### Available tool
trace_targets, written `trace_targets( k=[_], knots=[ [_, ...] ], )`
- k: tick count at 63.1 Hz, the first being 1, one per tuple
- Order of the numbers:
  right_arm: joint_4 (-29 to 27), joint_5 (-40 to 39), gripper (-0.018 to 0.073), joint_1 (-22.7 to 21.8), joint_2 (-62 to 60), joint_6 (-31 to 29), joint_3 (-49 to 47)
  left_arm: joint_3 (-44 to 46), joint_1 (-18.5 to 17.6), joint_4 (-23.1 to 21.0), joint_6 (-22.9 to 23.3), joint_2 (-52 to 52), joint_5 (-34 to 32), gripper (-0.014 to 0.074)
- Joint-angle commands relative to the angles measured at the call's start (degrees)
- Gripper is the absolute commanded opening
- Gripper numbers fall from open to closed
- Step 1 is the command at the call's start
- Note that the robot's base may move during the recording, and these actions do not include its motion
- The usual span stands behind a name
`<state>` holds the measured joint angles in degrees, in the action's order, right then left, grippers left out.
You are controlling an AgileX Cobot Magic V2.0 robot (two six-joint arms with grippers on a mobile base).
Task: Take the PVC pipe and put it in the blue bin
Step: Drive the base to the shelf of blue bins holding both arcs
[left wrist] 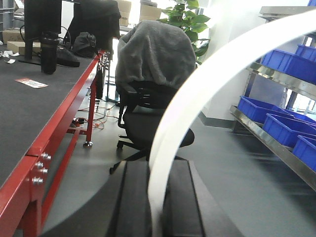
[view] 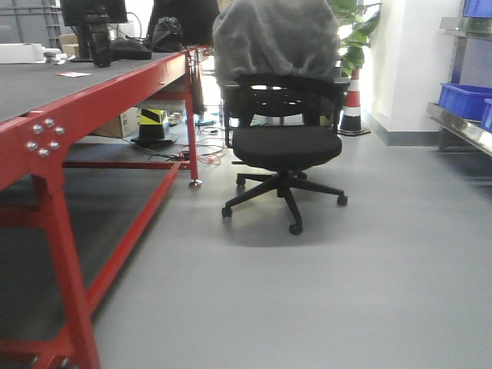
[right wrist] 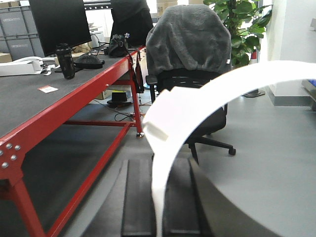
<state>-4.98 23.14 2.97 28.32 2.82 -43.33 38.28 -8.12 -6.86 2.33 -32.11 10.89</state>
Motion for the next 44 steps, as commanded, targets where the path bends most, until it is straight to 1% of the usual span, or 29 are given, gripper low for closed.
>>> trace_targets(
  k=[1,44],
  knots=[
    [0.24,-1.72,-0.0168,0.06,-0.23,-0.37,0.14,0.15,-0.16,-0.07,0.31,0.29,-1.31,-0.0111],
    [0.24,-1.72,-0.0168,0.06,-0.23,-0.37,0.14,0.15,-0.16,-0.07,0.31,0.29,-1.31,-0.0111]
  ],
)
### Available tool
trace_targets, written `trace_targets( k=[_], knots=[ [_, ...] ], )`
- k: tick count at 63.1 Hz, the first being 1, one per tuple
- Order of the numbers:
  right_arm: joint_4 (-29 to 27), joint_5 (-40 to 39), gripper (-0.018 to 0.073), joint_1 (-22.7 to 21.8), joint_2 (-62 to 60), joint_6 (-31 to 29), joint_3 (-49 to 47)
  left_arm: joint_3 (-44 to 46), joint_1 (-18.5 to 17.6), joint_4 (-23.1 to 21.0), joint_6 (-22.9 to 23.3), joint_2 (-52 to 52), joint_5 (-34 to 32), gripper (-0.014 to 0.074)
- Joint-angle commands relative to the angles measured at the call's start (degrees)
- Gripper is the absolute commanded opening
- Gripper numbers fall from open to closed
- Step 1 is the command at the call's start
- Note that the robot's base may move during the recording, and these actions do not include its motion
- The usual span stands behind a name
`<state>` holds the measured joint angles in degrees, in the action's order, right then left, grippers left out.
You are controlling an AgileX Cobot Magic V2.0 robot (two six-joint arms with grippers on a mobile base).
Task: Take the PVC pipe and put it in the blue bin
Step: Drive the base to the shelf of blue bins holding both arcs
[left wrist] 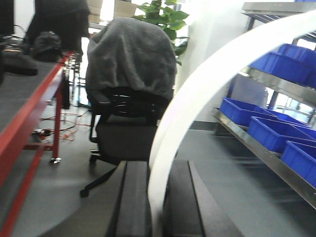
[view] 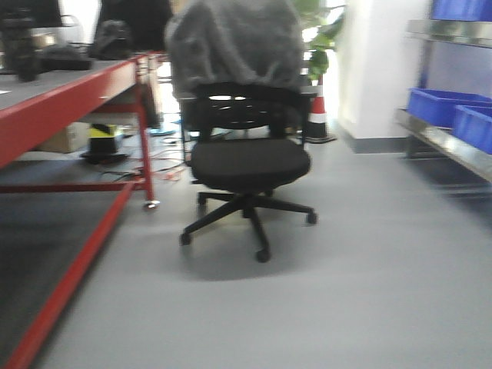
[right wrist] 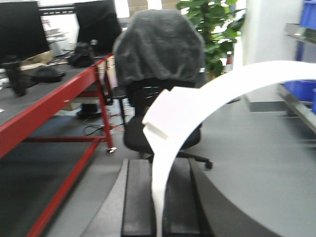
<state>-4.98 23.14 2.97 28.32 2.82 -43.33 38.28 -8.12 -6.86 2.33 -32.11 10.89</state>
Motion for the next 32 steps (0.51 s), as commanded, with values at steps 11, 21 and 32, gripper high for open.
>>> trace_targets(
  k=[11,21,32],
  knots=[
    [0.24,-1.72,-0.0168,0.06,-0.23,-0.37,0.14,0.15,-0.16,-0.07,0.31,0.29,-1.31,-0.0111],
    [0.24,-1.72,-0.0168,0.06,-0.23,-0.37,0.14,0.15,-0.16,-0.07,0.31,0.29,-1.31,-0.0111],
    [0.24,-1.72,-0.0168,0.06,-0.23,-0.37,0.14,0.15,-0.16,-0.07,0.31,0.29,-1.31,-0.0111]
  ],
)
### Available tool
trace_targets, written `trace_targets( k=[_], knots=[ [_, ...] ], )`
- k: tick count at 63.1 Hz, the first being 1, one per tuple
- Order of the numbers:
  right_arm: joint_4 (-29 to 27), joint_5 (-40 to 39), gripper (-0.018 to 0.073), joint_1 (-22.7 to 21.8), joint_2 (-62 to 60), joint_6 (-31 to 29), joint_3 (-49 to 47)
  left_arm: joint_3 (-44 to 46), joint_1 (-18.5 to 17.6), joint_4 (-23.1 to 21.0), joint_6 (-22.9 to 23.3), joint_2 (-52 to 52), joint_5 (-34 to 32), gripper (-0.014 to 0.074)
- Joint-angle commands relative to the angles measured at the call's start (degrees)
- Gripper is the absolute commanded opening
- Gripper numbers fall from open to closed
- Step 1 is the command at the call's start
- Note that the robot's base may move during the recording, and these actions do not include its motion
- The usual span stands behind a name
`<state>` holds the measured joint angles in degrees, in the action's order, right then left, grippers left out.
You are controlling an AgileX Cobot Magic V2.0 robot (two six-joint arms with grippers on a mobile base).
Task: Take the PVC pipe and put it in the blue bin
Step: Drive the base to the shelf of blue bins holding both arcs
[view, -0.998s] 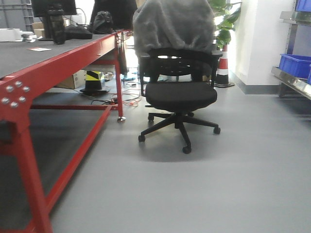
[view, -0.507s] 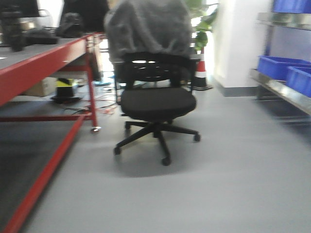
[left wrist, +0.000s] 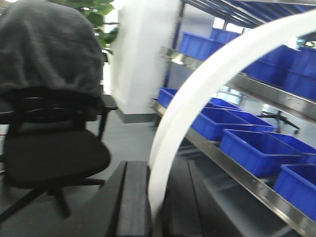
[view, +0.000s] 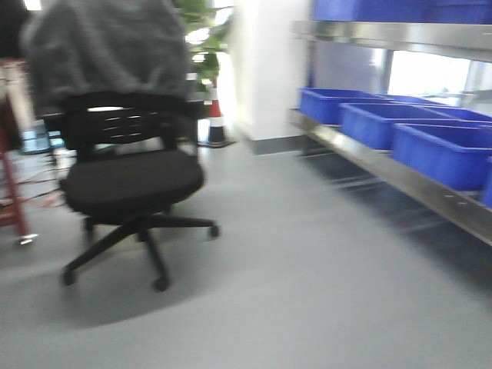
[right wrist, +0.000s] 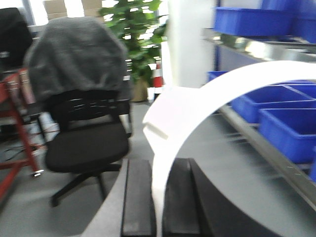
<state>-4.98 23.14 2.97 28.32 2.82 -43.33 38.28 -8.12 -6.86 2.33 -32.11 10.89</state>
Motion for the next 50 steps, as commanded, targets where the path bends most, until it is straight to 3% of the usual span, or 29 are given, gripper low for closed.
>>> trace_targets(
  k=[1,50],
  knots=[
    [0.24,-1.72,-0.0168,0.06,-0.23,-0.37,0.14,0.15,-0.16,-0.07,0.31,0.29,-1.31,-0.0111],
    [0.24,-1.72,-0.0168,0.06,-0.23,-0.37,0.14,0.15,-0.16,-0.07,0.31,0.29,-1.31,-0.0111]
  ],
)
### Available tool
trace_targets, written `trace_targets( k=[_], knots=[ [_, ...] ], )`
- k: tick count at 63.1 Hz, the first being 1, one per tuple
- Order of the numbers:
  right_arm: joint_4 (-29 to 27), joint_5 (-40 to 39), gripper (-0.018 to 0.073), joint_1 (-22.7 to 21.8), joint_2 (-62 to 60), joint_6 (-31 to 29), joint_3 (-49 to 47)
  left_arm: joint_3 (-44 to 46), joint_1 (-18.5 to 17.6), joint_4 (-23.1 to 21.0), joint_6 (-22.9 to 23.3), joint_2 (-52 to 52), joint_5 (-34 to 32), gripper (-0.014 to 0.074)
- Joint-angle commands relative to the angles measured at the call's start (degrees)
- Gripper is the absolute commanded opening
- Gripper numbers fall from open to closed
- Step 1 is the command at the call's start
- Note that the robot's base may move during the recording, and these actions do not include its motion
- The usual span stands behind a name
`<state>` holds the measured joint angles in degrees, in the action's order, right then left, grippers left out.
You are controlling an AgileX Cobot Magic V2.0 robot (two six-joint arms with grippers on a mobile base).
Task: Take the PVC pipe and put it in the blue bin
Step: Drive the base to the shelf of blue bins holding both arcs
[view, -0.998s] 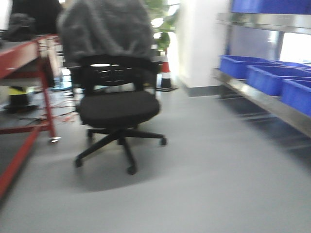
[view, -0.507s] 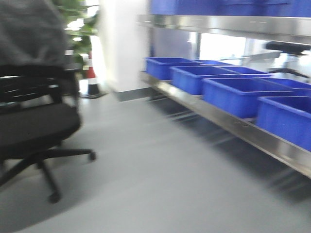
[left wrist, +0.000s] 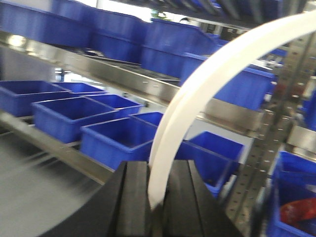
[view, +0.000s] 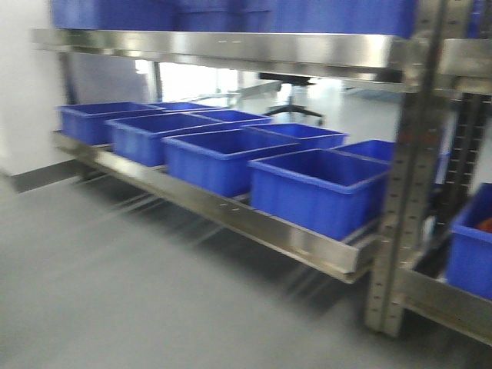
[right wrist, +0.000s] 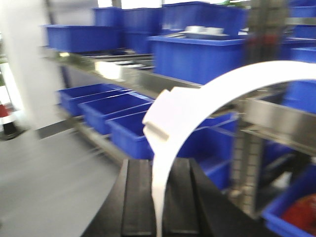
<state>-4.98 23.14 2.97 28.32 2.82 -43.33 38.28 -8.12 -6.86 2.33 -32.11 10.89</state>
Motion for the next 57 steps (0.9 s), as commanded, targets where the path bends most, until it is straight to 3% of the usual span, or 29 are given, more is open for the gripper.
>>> trace_targets(
  k=[1,57],
  knots=[
    [0.24,-1.72,-0.0168,0.06,-0.23,-0.37,0.14,0.15,-0.16,-0.07,0.31,0.29,-1.31,-0.0111],
    [0.24,-1.72,-0.0168,0.06,-0.23,-0.37,0.14,0.15,-0.16,-0.07,0.31,0.29,-1.31,-0.0111]
  ],
)
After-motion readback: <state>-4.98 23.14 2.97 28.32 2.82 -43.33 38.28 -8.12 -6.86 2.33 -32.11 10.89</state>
